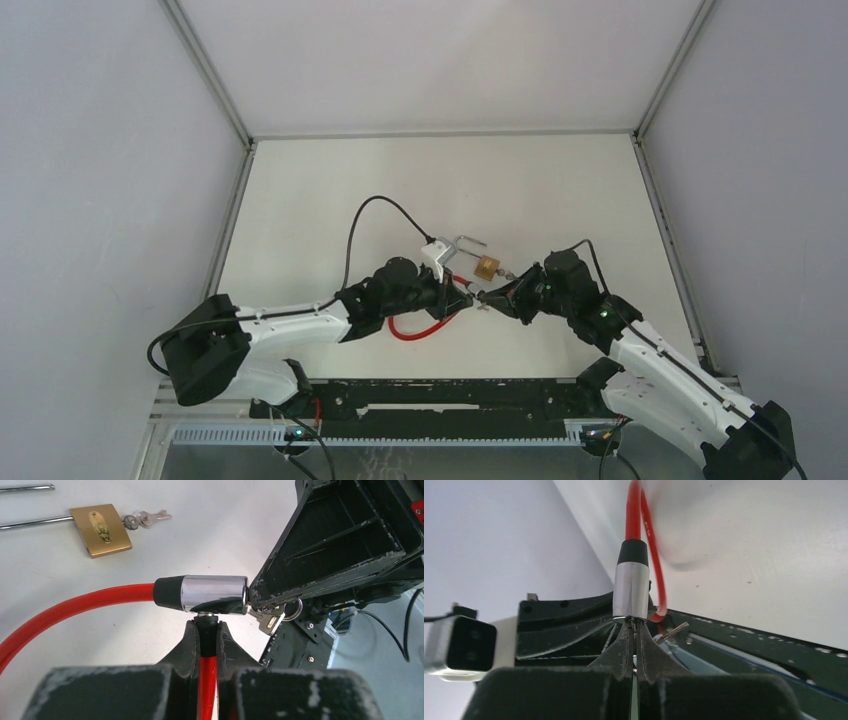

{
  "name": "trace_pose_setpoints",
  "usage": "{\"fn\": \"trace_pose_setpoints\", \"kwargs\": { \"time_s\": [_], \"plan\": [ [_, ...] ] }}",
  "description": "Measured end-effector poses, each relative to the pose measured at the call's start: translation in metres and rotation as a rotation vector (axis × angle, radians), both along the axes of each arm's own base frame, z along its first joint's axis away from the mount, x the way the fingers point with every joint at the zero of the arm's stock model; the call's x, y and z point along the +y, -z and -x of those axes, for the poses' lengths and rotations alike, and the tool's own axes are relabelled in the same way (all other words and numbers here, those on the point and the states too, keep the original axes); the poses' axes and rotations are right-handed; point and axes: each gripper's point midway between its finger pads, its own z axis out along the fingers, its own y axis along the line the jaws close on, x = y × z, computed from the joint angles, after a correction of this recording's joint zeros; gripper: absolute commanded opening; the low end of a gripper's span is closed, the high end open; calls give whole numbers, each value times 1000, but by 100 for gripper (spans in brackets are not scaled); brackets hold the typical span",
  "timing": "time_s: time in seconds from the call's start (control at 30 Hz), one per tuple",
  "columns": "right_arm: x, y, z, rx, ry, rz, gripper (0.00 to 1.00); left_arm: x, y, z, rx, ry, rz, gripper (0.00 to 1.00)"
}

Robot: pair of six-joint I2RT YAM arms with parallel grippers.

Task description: Unlock with the key

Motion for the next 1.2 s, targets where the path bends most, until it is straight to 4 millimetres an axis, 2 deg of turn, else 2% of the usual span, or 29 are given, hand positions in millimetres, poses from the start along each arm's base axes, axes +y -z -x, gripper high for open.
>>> {"fn": "trace_pose_setpoints", "kwargs": {
  "time_s": [0.2, 0.47, 0.87, 1.2],
  "plan": [
    [6, 2, -6, 96, 152, -131, 0, 3, 3, -6, -73, -50, -30, 0],
    [14, -12, -23, 126, 357, -268, 0, 4, -7, -24, -161, -145, -22, 0],
    [17, -34, -27, -68, 495, -307, 0, -1, -32, -33, -236, -201, 89, 0],
    [15, -47, -27, -175, 559, -315, 0, -8, -43, -34, -264, -215, 153, 0]
  ]
}}
